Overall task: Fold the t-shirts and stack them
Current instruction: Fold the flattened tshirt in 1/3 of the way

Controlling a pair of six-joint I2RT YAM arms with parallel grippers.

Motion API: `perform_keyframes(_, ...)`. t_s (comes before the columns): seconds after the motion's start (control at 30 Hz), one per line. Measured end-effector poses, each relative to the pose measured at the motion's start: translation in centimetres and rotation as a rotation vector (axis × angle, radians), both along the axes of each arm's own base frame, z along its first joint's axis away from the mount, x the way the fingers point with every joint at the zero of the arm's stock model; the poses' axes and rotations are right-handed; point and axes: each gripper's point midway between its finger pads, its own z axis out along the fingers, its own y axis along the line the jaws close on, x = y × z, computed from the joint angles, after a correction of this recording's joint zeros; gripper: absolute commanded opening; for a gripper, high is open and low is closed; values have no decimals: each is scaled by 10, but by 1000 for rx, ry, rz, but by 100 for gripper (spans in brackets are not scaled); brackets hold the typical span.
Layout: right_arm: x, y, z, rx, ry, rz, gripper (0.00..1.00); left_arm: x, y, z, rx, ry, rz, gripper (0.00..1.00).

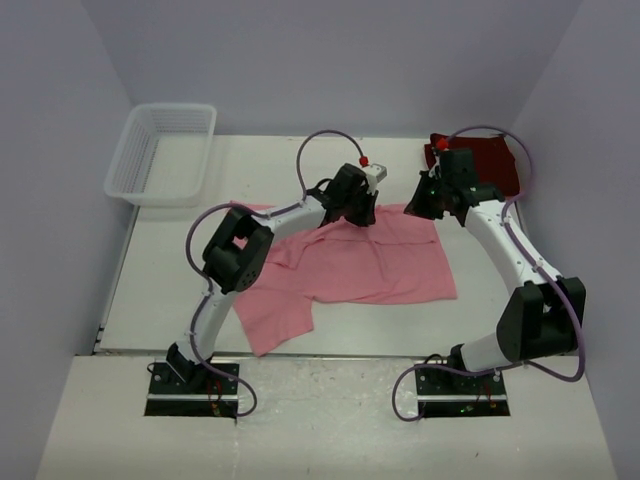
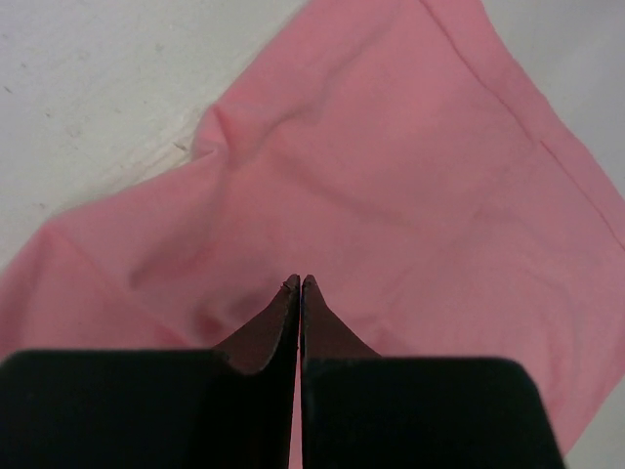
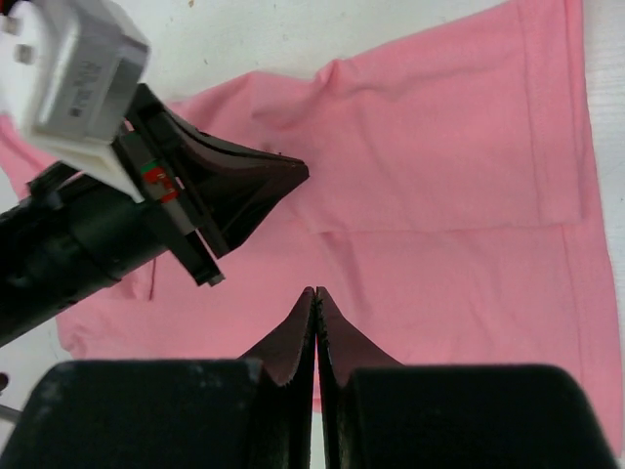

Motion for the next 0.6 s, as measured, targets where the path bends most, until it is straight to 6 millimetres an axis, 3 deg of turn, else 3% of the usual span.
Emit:
perform_keyframes(0.17, 0, -3, -1, -15, 1, -12, 0, -4, -7, -40, 9, 77, -18, 0)
perform_keyframes(0.6, 1, -4, -3, -21, 3, -16, 0, 5, -33, -40, -65, 77, -70, 0)
